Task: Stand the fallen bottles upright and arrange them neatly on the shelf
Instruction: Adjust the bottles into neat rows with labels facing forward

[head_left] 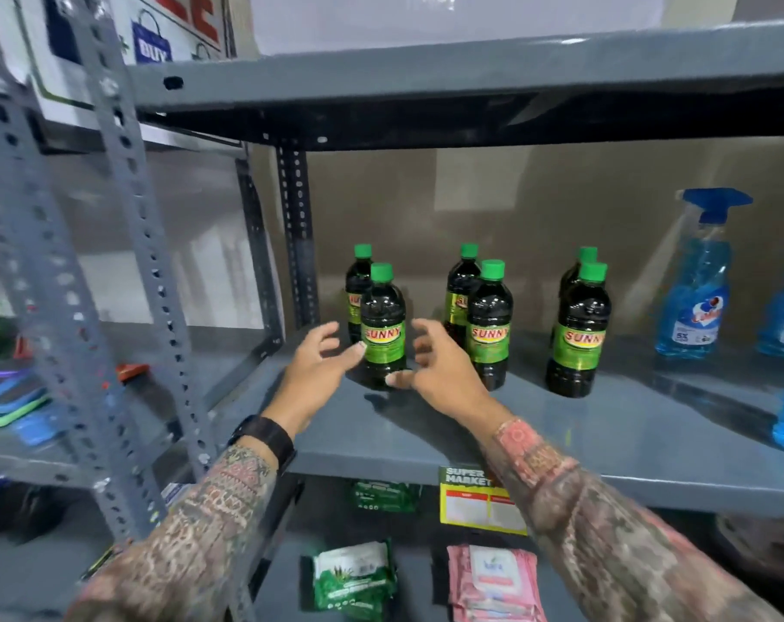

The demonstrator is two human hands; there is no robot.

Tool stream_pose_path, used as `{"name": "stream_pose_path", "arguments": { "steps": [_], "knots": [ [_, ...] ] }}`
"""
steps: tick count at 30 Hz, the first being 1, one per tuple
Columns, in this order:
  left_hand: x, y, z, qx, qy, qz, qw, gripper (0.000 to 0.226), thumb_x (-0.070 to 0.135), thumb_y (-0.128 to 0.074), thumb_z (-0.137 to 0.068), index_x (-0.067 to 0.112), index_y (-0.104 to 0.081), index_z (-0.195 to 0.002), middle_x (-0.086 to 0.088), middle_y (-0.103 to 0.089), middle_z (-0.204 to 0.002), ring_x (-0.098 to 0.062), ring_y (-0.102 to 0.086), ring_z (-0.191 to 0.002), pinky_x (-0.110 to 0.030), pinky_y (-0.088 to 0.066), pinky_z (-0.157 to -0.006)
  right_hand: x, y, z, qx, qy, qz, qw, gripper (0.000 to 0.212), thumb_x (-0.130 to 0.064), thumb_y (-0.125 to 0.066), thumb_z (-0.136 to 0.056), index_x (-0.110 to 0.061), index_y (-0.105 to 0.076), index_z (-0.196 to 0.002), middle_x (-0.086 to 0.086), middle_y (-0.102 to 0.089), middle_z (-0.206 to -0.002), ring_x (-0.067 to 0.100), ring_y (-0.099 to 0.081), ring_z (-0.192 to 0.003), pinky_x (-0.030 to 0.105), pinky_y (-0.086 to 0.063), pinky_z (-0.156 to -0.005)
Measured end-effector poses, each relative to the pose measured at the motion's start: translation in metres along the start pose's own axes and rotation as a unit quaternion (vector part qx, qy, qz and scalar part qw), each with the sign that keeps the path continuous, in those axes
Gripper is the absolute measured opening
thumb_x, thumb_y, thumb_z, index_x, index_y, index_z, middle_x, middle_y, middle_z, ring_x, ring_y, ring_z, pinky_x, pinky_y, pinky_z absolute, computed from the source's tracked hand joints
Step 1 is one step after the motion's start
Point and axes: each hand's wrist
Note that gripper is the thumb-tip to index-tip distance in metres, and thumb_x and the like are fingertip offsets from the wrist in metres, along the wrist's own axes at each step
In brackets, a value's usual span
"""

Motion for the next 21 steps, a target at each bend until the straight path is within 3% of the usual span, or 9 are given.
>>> {"name": "stream_pose_path", "arguments": {
  "steps": [2, 4, 8, 12, 15, 21],
  "knots": [
    [0.007, -0.005, -0.008, -0.064, -0.024, 0.02, 0.997, 0.063, 0.023, -0.073, -0.097, 0.026, -0.043, -0.153, 0.005, -0.058, -0.132, -0.013, -0.063, -0.117, -0.021, -0.052, -0.091, 0.003, -0.011, -0.017, -0.005, -0.01, 0.0, 1.0, 0.105, -0.023, -0.1, -0.057, -0.018, -0.044, -0.147, -0.004, -0.062, -0.134, 0.016, -0.061, -0.123, 0.041, -0.049, -0.11],
    [0.006, -0.011, -0.019, -0.115, -0.056, 0.03, 0.991, 0.058, 0.011, -0.074, -0.095, 0.021, -0.049, -0.147, 0.005, -0.066, -0.132, -0.006, -0.068, -0.113, -0.014, -0.055, -0.085, 0.008, -0.018, -0.028, -0.001, -0.026, 0.003, 1.0, 0.11, -0.022, -0.101, -0.051, -0.019, -0.044, -0.145, -0.004, -0.066, -0.131, 0.017, -0.064, -0.12, 0.04, -0.051, -0.107],
    [0.002, -0.019, -0.033, -0.13, -0.088, 0.039, 0.987, 0.048, 0.003, -0.077, -0.091, 0.022, -0.061, -0.133, 0.006, -0.075, -0.12, -0.001, -0.074, -0.105, -0.021, -0.056, -0.091, 0.012, -0.027, -0.035, 0.018, -0.032, 0.017, 0.999, 0.093, -0.016, -0.101, -0.057, -0.021, -0.052, -0.135, -0.004, -0.071, -0.12, 0.014, -0.066, -0.11, 0.027, -0.053, -0.092],
    [-0.002, -0.019, -0.035, -0.122, -0.103, 0.044, 0.986, 0.05, 0.004, -0.076, -0.092, 0.017, -0.061, -0.138, 0.006, -0.075, -0.121, 0.0, -0.074, -0.105, -0.02, -0.057, -0.09, 0.014, -0.031, -0.036, 0.032, -0.025, 0.029, 0.999, 0.087, -0.019, -0.101, -0.058, -0.02, -0.055, -0.131, -0.004, -0.073, -0.118, 0.015, -0.069, -0.109, 0.035, -0.055, -0.098],
    [-0.005, -0.015, -0.031, -0.125, -0.106, 0.051, 0.985, 0.055, 0.007, -0.077, -0.092, 0.018, -0.059, -0.142, 0.003, -0.075, -0.127, -0.012, -0.072, -0.117, -0.033, -0.056, -0.103, 0.012, -0.03, -0.033, 0.027, -0.02, 0.045, 0.998, 0.085, -0.024, -0.1, -0.057, -0.022, -0.055, -0.129, -0.006, -0.073, -0.116, 0.014, -0.069, -0.108, 0.036, -0.056, -0.097],
    [-0.014, -0.007, -0.015, -0.135, -0.116, 0.05, 0.983, 0.048, 0.012, -0.078, -0.091, 0.031, -0.064, -0.133, 0.006, -0.076, -0.127, -0.015, -0.071, -0.121, -0.048, -0.052, -0.111, 0.005, -0.03, -0.01, 0.015, -0.015, 0.045, 0.999, 0.084, -0.022, -0.1, -0.059, -0.027, -0.054, -0.129, -0.012, -0.073, -0.112, 0.007, -0.067, -0.107, 0.03, -0.053, -0.094]
  ]
}}
Point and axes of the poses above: each hand's wrist, its own z-axis away from the middle knuckle, its own y-axis out of the back of the hand, x = y × z
